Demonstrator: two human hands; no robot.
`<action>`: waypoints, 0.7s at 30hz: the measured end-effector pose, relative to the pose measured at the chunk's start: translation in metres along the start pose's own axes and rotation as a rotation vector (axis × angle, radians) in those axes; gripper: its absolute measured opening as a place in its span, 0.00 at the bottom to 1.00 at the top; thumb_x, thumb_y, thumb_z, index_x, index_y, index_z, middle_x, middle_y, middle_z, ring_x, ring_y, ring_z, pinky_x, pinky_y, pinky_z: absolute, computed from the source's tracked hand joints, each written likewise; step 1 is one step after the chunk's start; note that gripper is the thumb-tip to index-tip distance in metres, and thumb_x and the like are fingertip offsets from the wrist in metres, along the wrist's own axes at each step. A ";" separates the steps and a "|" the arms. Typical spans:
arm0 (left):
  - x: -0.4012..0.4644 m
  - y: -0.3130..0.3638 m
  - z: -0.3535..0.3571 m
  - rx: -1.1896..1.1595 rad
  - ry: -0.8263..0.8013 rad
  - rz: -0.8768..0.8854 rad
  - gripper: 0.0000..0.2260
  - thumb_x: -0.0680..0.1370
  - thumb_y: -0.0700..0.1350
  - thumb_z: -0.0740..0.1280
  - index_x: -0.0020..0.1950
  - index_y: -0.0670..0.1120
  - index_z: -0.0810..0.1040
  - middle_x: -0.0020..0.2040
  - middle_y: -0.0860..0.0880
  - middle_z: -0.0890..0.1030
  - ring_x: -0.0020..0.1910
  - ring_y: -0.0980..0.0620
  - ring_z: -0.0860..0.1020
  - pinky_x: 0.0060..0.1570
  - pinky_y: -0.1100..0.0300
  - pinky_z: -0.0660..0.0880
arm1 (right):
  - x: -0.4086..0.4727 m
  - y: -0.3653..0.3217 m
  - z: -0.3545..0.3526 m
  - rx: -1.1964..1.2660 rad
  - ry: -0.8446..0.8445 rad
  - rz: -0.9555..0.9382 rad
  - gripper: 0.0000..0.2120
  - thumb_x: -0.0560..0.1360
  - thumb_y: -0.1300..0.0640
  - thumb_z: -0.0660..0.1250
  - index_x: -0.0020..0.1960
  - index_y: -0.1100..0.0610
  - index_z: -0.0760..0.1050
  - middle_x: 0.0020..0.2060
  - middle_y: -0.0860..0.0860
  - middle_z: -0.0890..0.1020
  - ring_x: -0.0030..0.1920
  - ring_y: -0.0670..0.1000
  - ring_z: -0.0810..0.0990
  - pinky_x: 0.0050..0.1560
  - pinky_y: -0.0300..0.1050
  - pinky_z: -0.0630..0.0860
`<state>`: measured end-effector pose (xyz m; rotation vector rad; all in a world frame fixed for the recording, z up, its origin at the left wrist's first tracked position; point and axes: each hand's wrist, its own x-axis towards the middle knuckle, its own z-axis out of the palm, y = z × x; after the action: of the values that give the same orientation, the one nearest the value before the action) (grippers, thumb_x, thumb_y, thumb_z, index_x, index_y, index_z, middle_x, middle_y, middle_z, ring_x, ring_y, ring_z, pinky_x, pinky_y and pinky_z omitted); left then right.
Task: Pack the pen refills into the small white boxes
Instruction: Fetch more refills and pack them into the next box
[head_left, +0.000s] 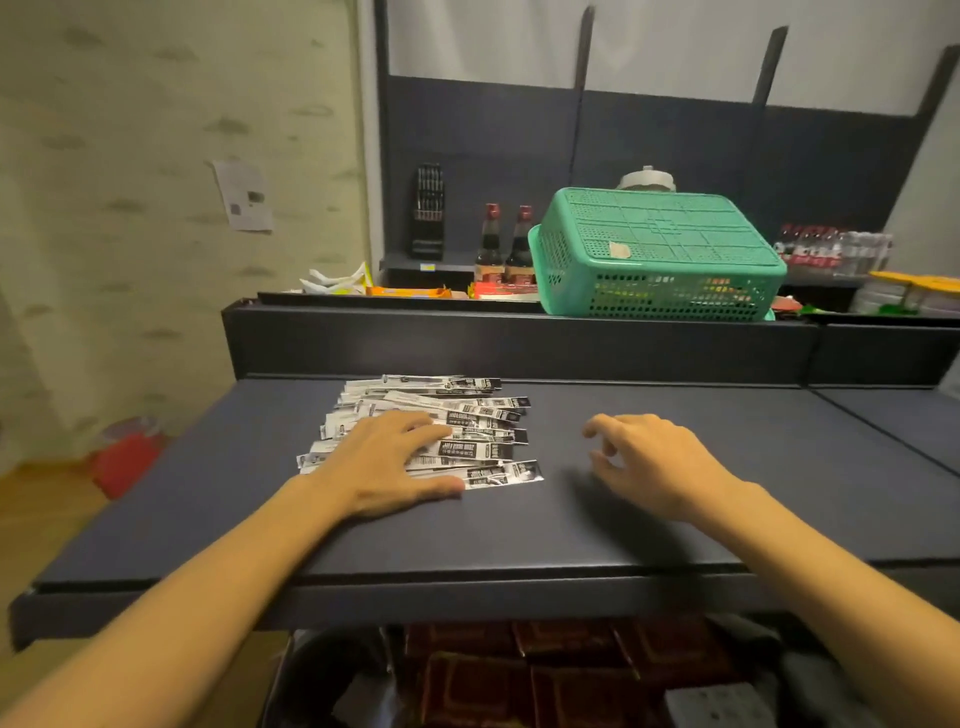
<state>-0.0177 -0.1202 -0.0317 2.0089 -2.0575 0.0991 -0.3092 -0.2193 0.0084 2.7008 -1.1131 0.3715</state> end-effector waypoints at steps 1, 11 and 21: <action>0.000 -0.001 0.000 0.003 0.005 0.001 0.44 0.63 0.82 0.47 0.73 0.60 0.63 0.73 0.55 0.65 0.70 0.54 0.62 0.71 0.51 0.59 | -0.001 0.002 -0.001 -0.008 0.005 0.010 0.16 0.80 0.49 0.58 0.66 0.50 0.68 0.58 0.49 0.79 0.58 0.55 0.76 0.51 0.46 0.73; 0.005 0.001 -0.002 0.101 0.008 -0.026 0.50 0.61 0.82 0.45 0.73 0.52 0.65 0.68 0.52 0.71 0.65 0.51 0.69 0.64 0.53 0.66 | 0.002 -0.001 0.000 0.003 0.022 0.015 0.15 0.80 0.49 0.58 0.66 0.50 0.70 0.58 0.49 0.80 0.56 0.54 0.78 0.50 0.46 0.74; 0.000 0.020 -0.005 0.321 0.083 0.048 0.25 0.75 0.67 0.55 0.54 0.46 0.69 0.56 0.47 0.78 0.53 0.45 0.76 0.46 0.52 0.70 | 0.010 0.012 -0.003 0.034 0.020 -0.029 0.15 0.80 0.49 0.58 0.65 0.50 0.71 0.58 0.49 0.79 0.58 0.54 0.76 0.53 0.47 0.74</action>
<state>-0.0371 -0.1186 -0.0239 2.0887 -2.1483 0.5449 -0.3112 -0.2331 0.0154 2.7335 -1.0701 0.4156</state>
